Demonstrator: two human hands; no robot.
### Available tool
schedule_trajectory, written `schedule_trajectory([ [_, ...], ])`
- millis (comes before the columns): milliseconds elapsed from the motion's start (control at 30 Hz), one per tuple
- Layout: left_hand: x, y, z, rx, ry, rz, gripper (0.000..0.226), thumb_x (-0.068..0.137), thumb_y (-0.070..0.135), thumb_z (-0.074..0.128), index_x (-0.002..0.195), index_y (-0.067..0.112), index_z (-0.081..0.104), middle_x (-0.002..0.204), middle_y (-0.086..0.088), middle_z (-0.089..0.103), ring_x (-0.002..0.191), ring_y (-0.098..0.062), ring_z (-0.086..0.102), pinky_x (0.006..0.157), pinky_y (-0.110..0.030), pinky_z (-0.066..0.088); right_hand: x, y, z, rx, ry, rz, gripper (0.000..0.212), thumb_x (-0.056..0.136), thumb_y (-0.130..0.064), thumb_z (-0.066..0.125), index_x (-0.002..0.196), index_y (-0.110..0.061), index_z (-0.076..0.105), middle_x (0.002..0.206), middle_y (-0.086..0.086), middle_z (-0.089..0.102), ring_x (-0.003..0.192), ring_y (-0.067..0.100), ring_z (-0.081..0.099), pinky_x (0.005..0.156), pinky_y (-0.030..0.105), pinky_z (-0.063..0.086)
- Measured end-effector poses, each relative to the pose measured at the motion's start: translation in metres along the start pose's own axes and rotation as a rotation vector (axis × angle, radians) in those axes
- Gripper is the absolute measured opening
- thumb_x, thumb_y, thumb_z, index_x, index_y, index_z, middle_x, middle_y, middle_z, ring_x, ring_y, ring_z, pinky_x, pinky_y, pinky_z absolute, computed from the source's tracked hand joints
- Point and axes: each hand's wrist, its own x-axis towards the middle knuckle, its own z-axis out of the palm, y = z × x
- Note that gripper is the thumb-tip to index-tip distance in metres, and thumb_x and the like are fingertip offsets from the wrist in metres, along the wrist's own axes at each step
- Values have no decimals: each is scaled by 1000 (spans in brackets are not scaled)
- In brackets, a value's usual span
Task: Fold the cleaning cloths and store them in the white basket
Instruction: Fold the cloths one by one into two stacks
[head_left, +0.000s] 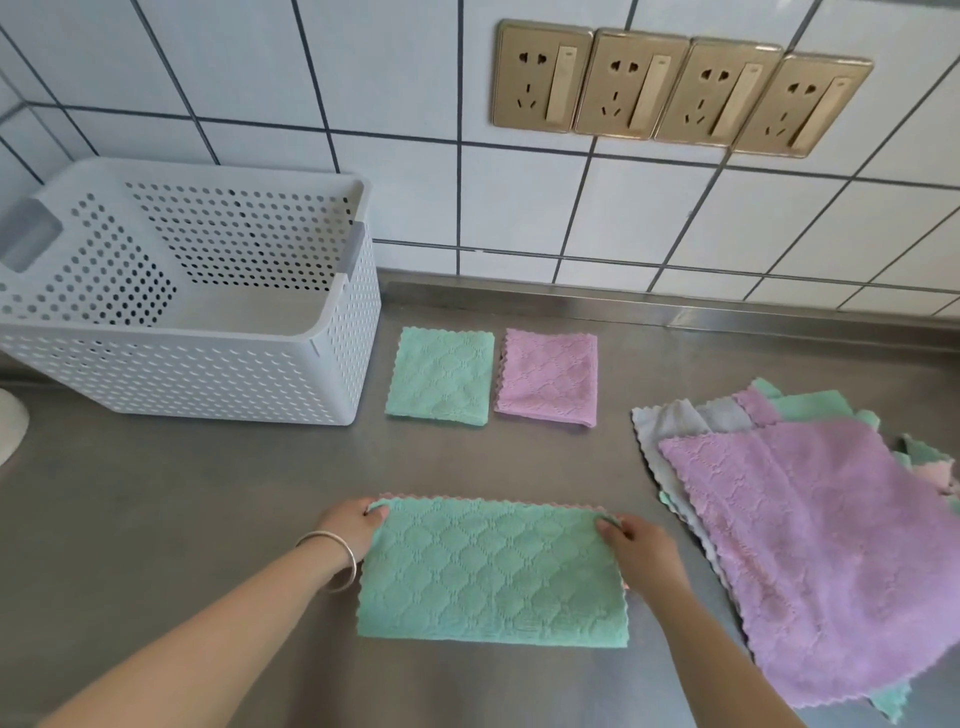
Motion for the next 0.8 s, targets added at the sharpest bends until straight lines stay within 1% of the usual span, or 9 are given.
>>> schedule_trajectory([
  [133, 7, -1, 6, 147, 55, -1, 37, 97, 30, 40, 119, 5, 57, 126, -15, 60, 116, -30, 54, 93, -31, 41, 3, -1, 0, -23, 29, 34, 35, 88, -42, 54, 79, -10, 64, 74, 11, 66, 76, 27, 61, 65, 33, 47],
  [300, 3, 6, 10, 370, 207, -11, 36, 93, 41, 40, 105, 13, 58, 112, -10, 65, 103, -31, 59, 83, -35, 46, 3, -9, 2, -53, 96, 131, 42, 86, -53, 52, 67, -15, 54, 65, 3, 58, 68, 24, 57, 55, 28, 36],
  [367, -5, 8, 11, 387, 352, -1, 31, 88, 41, 50, 99, 12, 54, 105, -11, 61, 99, -33, 58, 78, -38, 47, -4, -13, 2, 10, 171, 139, 36, 88, -52, 49, 81, -17, 53, 74, 0, 57, 74, 22, 54, 61, 28, 37],
  [433, -13, 8, 16, 360, 522, 149, 28, 77, 33, 67, 89, 11, 54, 95, -13, 57, 91, -35, 56, 70, -40, 48, -14, -11, 3, 139, 289, 102, 33, 91, -48, 47, 98, -15, 51, 84, 1, 59, 79, 23, 54, 67, 31, 40],
  [500, -22, 10, 30, 372, 596, 373, 28, 73, 35, 64, 93, 17, 56, 98, -7, 58, 89, -31, 58, 71, -40, 49, -29, -2, 6, 228, 375, 87, 31, 92, -40, 47, 108, -13, 50, 90, 4, 62, 83, 26, 57, 71, 35, 45],
  [567, -34, 13, 48, 473, 463, 567, 37, 79, 47, 44, 108, 26, 53, 117, 3, 54, 104, -24, 57, 89, -44, 43, -48, 10, 14, 226, 382, 95, 27, 92, -35, 47, 110, -14, 50, 98, 6, 62, 88, 27, 58, 74, 37, 47],
  [633, -40, 13, 68, 649, 319, 667, 49, 85, 56, 29, 123, 32, 47, 132, 8, 52, 123, -22, 45, 103, -51, 24, -68, 19, 25, 189, 353, 100, 26, 92, -30, 48, 111, -13, 51, 104, 7, 60, 94, 28, 56, 74, 35, 44],
  [700, -40, 9, 81, 777, 229, 646, 60, 80, 64, 31, 131, 34, 42, 139, 8, 49, 135, -24, 28, 106, -55, 8, -83, 24, 35, 136, 315, 105, 28, 90, -27, 52, 113, -10, 52, 110, 8, 57, 102, 28, 54, 78, 35, 42],
  [800, -40, 6, 85, 827, 143, 584, 76, 71, 74, 35, 136, 36, 37, 146, 8, 37, 140, -26, 12, 104, -60, 5, -94, 26, 44, -47, 200, 139, 39, 89, -36, 53, 120, -13, 48, 118, 6, 52, 112, 24, 48, 90, 34, 40],
])
